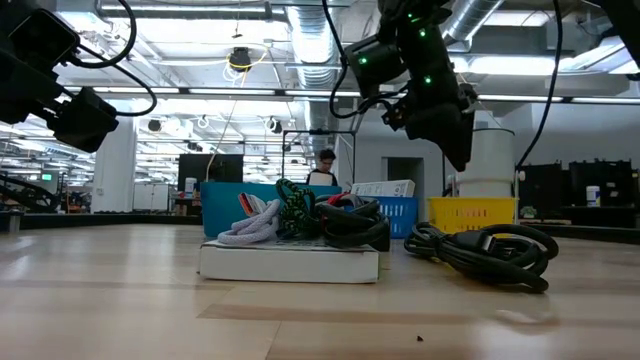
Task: Pick and place items into bin
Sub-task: Put the black charger adapter into the yellow bin
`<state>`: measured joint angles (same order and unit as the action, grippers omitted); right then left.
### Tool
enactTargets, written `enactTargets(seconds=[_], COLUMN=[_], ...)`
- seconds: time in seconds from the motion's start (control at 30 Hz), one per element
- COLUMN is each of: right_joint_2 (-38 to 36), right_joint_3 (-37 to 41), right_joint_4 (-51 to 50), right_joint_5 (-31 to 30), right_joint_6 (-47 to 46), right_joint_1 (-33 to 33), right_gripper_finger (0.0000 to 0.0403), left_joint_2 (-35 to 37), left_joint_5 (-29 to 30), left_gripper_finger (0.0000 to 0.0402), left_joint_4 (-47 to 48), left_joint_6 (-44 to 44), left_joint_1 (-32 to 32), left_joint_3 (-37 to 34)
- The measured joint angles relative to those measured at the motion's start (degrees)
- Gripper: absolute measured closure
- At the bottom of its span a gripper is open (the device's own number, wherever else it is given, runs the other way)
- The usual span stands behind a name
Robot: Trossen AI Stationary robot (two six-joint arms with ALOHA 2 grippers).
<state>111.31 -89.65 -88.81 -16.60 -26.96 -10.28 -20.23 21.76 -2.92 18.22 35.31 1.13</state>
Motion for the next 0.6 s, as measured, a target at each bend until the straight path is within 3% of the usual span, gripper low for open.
enactTargets(seconds=[0.27, 0.6], right_joint_2=[0.0, 0.0], right_joint_3=[-0.02, -0.02], right_joint_4=[3.61, 8.52], right_joint_5=[0.12, 0.24], right_joint_6=[0.3, 1.07], right_joint_1=[2.98, 11.62], right_gripper_finger=[0.0205, 0.0202], left_joint_2=[0.02, 0.02], left_joint_5=[0.0, 0.0], left_gripper_finger=[0.0132, 0.0132], left_joint_4=[0.0, 0.0], left_joint_6=[0.0, 0.0], left_joint_1=[0.02, 0.02], left_joint_3=[0.0, 0.0])
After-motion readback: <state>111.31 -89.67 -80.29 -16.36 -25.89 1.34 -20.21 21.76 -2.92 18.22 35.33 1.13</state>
